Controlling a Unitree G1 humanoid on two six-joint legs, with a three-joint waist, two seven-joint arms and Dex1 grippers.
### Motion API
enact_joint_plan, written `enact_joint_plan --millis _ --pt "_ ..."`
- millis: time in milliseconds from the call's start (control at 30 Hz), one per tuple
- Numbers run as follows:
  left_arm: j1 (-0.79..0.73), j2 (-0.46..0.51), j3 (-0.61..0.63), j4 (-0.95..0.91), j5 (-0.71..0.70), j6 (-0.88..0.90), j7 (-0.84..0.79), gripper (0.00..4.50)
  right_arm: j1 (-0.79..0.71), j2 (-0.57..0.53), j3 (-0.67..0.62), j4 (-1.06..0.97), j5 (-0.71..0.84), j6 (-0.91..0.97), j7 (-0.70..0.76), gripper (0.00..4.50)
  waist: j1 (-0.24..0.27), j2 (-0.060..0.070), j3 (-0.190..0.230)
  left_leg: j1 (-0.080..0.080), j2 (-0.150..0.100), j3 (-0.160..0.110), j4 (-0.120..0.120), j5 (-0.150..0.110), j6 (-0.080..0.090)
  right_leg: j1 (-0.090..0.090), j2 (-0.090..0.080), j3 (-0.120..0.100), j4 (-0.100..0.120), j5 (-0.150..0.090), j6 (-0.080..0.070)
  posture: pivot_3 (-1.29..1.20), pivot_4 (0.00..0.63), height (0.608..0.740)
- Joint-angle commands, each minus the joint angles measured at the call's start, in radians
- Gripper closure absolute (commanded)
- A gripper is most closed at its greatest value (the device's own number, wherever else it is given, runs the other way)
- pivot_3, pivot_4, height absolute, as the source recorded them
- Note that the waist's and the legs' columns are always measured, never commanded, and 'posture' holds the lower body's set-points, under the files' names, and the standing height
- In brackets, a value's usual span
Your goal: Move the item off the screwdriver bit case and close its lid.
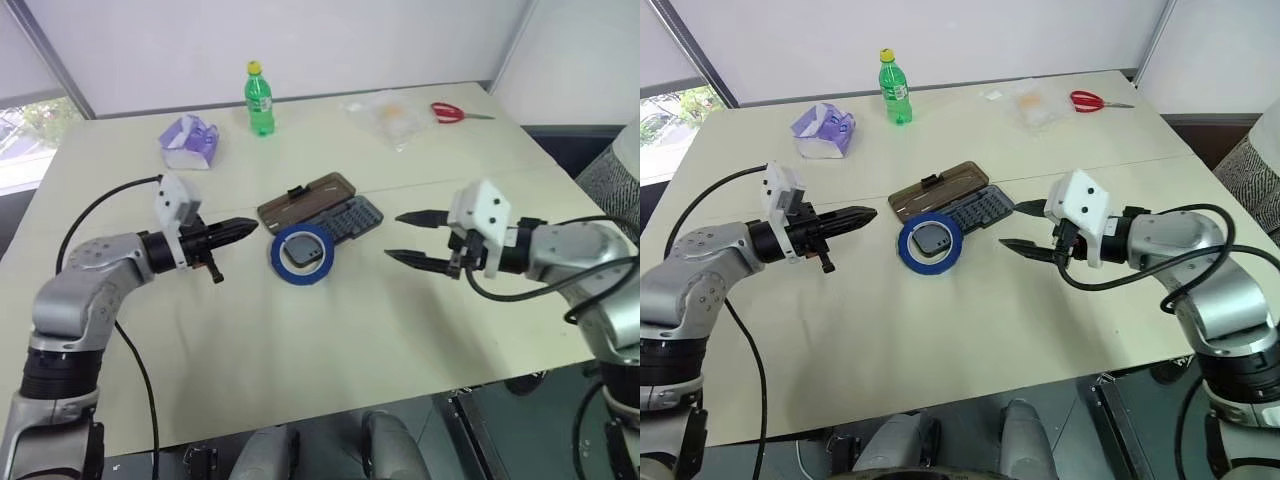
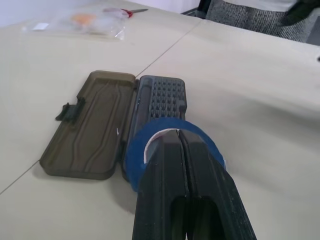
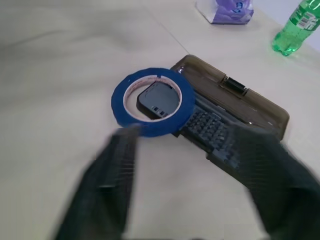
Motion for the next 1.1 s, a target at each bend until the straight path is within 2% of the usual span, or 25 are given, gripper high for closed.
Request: enact_joint_plan --millis 33,200,367,600,1100 --pt "-0.019 -0.013 -0.006 -0.032 0.012 -0.008 0.024 4.50 -0.041 0.066 0.031 0.016 -0.023 0.053 -0.095 0.02 0.000 0.000 0.000 0.000 0.000 0.000 0.000 0.000 0.000 -0.001 0.000 0.000 0.000 0.000 0.000 0.00 0.150 0.740" --pt "-0.001 -0.044 -0.015 -0.043 0.028 -0.014 0.061 4.50 -0.067 0.266 0.062 0.042 0.042 0.326 -0.269 0.02 -0.001 0.000 0.000 -0.002 0.000 0.000 0.000 0.000 -0.001 -0.003 0.000 0.000 0.001 0.000 0.000 0.00 0.150 0.740" --pt "0.008 -0.050 -0.012 -0.044 0.035 -0.016 0.078 4.50 -0.102 0.448 0.037 0.108 0.065 0.508 -0.417 0.02 -0.006 0.000 0.000 -0.007 0.000 -0.001 0.001 0.001 -0.002 -0.008 0.000 0.000 0.003 0.000 0.000 0.00 0.150 0.740" --pt "0.023 -0.036 -0.002 -0.050 0.042 -0.018 0.082 4.50 -0.139 0.538 0.046 0.168 0.072 0.587 -0.474 0.02 -0.018 0.000 0.000 -0.011 -0.001 -0.002 0.002 0.001 -0.002 -0.011 0.000 -0.001 0.003 0.000 0.000 0.00 0.150 0.740" --pt "0.062 -0.025 0.012 -0.066 0.055 -0.033 0.085 4.50 -0.218 0.633 0.092 0.391 -0.008 0.504 -0.505 0.02 -0.031 0.001 -0.001 -0.011 -0.001 -0.002 0.002 0.001 -0.003 -0.012 0.000 -0.001 0.004 0.000 0.000 0.00 0.150 0.740"
